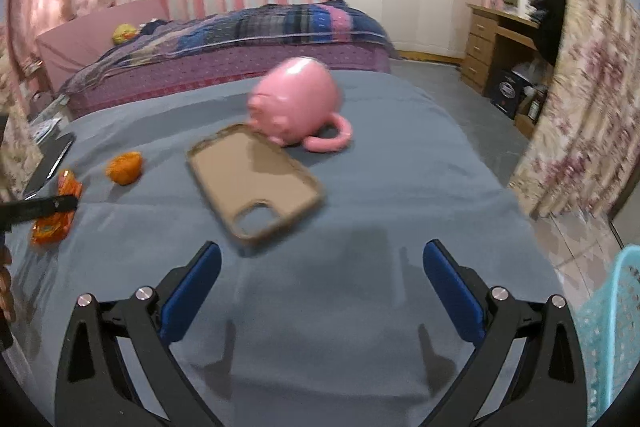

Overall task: Collect trash
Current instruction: 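Grasp the orange snack bag with the left tool while the right tool grasps the orange peel, then carry the snack bag and peel over the blue basket and open both tools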

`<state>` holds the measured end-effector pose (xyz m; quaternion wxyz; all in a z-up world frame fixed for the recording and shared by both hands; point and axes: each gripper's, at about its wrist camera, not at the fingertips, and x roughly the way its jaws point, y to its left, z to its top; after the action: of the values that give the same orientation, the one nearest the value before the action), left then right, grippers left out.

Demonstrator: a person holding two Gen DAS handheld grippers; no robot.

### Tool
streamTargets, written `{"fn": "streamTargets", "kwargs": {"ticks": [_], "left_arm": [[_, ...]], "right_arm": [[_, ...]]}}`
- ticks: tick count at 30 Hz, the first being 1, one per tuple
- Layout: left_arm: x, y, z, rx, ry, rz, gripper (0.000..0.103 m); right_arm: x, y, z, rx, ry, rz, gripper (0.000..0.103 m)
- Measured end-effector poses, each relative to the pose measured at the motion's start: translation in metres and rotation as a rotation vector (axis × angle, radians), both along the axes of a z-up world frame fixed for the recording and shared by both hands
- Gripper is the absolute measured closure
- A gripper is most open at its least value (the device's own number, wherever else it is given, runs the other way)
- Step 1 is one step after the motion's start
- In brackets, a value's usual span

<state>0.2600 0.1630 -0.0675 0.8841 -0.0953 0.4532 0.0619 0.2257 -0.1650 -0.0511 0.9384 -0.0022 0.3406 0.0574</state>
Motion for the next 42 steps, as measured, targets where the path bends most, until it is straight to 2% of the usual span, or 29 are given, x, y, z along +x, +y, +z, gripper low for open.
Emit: {"fn": "streamTargets", "kwargs": {"ticks": [3, 9, 12, 15, 16, 18, 22, 26, 30, 33, 39, 42], "left_arm": [[-0.006, 0.014, 0.004, 0.029, 0.003, 0.078, 0.091], [-0.013, 0.046, 0.006, 0.027, 0.012, 0.194, 0.093], [-0.014, 0.060, 0.005, -0.014, 0.013, 0.226, 0.093], [-0.010, 0.059, 0.006, -0.001, 0.009, 0.233, 0.093], [-0.011, 0.060, 0.006, 0.009, 0.008, 0.231, 0.094], [-0.008, 0.057, 0.008, 0.029, 0.002, 0.227, 0.094], [-0.008, 0.057, 0.006, 0.023, 0.003, 0.233, 0.094], [-0.007, 0.057, 0.008, 0.030, 0.000, 0.236, 0.095], [-0.007, 0.052, 0.011, 0.065, -0.002, 0.228, 0.096], [-0.006, 0.046, 0.013, 0.043, -0.013, 0.212, 0.097], [-0.002, 0.011, 0.026, 0.046, -0.058, 0.117, 0.097], [0.001, -0.013, 0.034, 0.037, -0.076, 0.061, 0.097]], "right_arm": [[0.005, 0.031, 0.002, -0.015, -0.015, 0.063, 0.004], [0.031, 0.102, 0.007, -0.012, -0.026, 0.200, 0.004], [0.046, 0.138, 0.005, -0.044, -0.025, 0.273, 0.004], [0.058, 0.157, 0.004, -0.052, -0.013, 0.301, 0.006], [0.065, 0.164, 0.002, -0.045, 0.003, 0.313, 0.009], [0.074, 0.170, 0.000, -0.038, 0.021, 0.329, 0.023], [0.088, 0.183, -0.011, -0.033, 0.089, 0.377, 0.062], [0.086, 0.180, -0.008, -0.002, 0.058, 0.389, 0.070], [0.071, 0.172, -0.004, -0.013, -0.004, 0.373, 0.073], [0.054, 0.150, 0.005, -0.037, -0.049, 0.349, 0.073], [0.024, 0.073, 0.028, -0.053, -0.079, 0.229, 0.073], [-0.001, 0.018, 0.037, -0.060, -0.082, 0.125, 0.073]]}}
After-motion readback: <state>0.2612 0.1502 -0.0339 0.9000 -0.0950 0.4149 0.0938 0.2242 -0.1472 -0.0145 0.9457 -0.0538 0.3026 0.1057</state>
